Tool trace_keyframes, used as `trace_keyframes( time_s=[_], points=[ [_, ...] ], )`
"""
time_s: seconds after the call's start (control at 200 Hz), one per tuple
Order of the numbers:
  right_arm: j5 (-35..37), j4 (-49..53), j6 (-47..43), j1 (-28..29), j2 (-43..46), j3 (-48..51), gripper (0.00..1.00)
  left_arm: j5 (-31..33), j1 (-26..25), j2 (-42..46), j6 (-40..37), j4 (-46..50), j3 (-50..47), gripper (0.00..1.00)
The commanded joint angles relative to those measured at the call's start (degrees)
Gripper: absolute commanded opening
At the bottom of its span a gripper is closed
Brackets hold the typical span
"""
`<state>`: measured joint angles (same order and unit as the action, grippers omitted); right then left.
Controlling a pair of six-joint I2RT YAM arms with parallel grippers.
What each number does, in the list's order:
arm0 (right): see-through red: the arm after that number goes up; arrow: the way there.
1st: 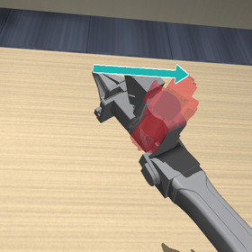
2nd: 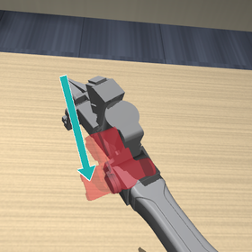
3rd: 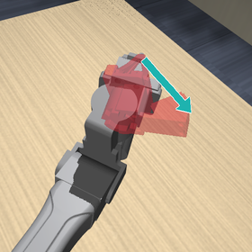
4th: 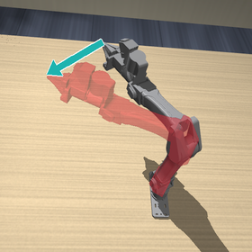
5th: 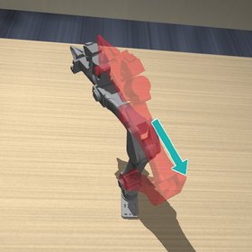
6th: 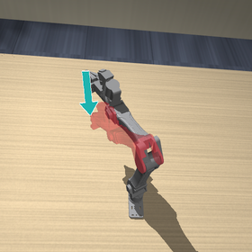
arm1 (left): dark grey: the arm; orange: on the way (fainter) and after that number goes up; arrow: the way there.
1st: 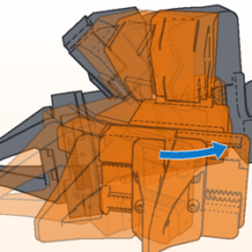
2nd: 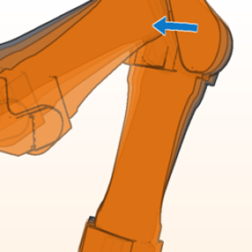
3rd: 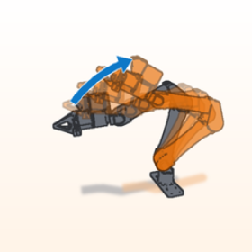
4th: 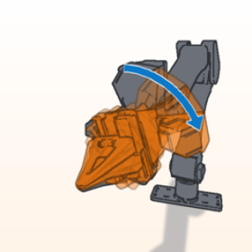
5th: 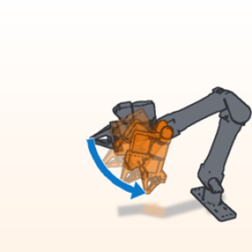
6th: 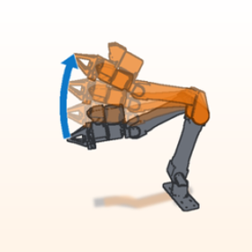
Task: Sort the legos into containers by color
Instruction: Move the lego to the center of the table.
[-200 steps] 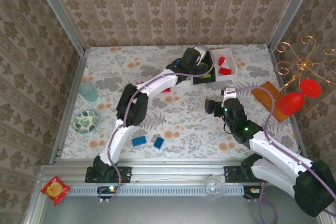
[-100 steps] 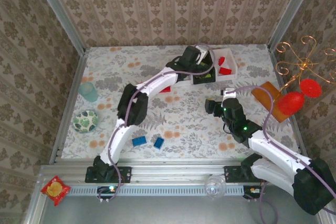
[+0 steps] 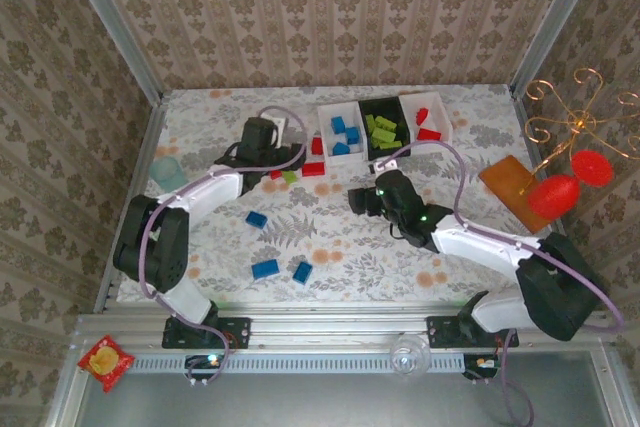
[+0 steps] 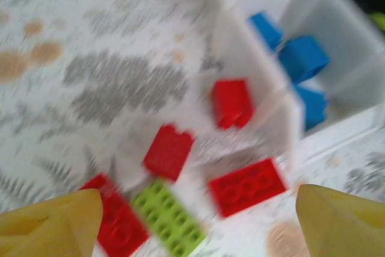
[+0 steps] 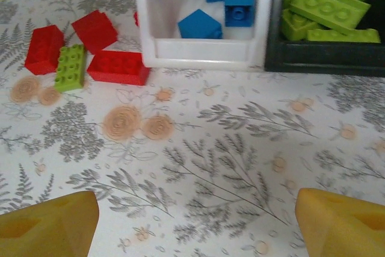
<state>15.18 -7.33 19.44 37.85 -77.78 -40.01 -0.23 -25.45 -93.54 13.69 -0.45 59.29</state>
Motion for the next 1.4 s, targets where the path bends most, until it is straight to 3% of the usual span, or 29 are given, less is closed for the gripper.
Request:
trace_keyframes(
  time_s=[0.0, 0.29, 0.705, 1.105, 1.395],
  points=[
    [-0.9, -0.2, 0.9, 0.8, -2.7, -1.8, 0.86, -0.3, 3.9, 0.8, 4.0, 2.8, -2.8, 0.85],
    [0.1, 0.0, 0.8, 0.9, -2.8, -0.7, 0.87, -2.7, 6.0, -10.1, 4.9, 5.0, 4.0, 0.83],
    [2.1, 0.3, -0.3, 0.8, 1.6, 1.7, 0.87, 1.1, 6.1, -18.6, 4.3, 7.7, 9.4, 0.64],
    [2.4, 0.6, -0.4, 0.8, 0.6, 1.2, 0.87, 2.7, 7.0, -15.4, 5.0, 3.6, 4.7, 0.43],
    [3.6, 2.0, -0.6, 0.7, 1.2, 0.8, 0.88, 0.2, 3.2, -8.2, 8.0, -0.4, -5.6, 0.38]
  ],
)
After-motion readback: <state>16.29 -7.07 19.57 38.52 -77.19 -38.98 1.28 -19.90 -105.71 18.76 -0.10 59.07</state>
